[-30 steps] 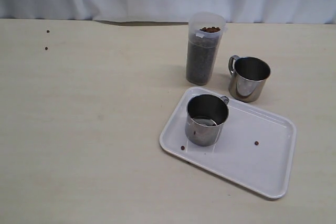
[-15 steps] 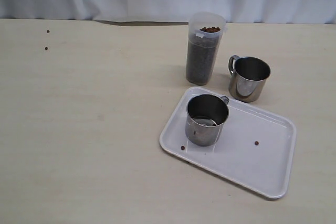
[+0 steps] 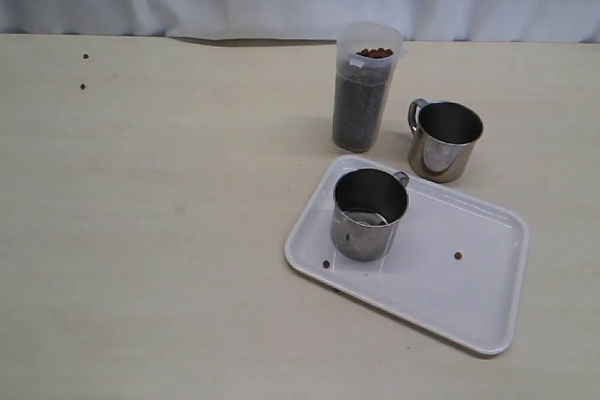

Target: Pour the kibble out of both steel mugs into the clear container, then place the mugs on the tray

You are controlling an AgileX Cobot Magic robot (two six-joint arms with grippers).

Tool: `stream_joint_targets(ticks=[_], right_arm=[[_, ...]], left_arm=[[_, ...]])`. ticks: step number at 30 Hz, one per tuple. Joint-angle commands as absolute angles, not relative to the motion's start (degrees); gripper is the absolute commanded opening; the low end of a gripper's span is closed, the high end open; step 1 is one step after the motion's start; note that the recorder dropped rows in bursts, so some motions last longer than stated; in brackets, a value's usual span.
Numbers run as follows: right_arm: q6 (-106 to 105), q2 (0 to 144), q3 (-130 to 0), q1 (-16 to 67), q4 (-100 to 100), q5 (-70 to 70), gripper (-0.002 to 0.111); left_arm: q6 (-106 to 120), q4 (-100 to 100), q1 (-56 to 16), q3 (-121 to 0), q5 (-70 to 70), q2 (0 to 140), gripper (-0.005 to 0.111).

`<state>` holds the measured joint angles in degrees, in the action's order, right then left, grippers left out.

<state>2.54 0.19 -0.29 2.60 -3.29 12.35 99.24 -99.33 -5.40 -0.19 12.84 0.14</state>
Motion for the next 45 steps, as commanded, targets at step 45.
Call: stream_joint_targets(ticks=[45], right_arm=[[2.1,0.0,0.0,2.8,-3.5,12.3,0.005]], left_arm=[[-12.5,4.1,-7.9,0.0,15.8,0.0,0.000]])
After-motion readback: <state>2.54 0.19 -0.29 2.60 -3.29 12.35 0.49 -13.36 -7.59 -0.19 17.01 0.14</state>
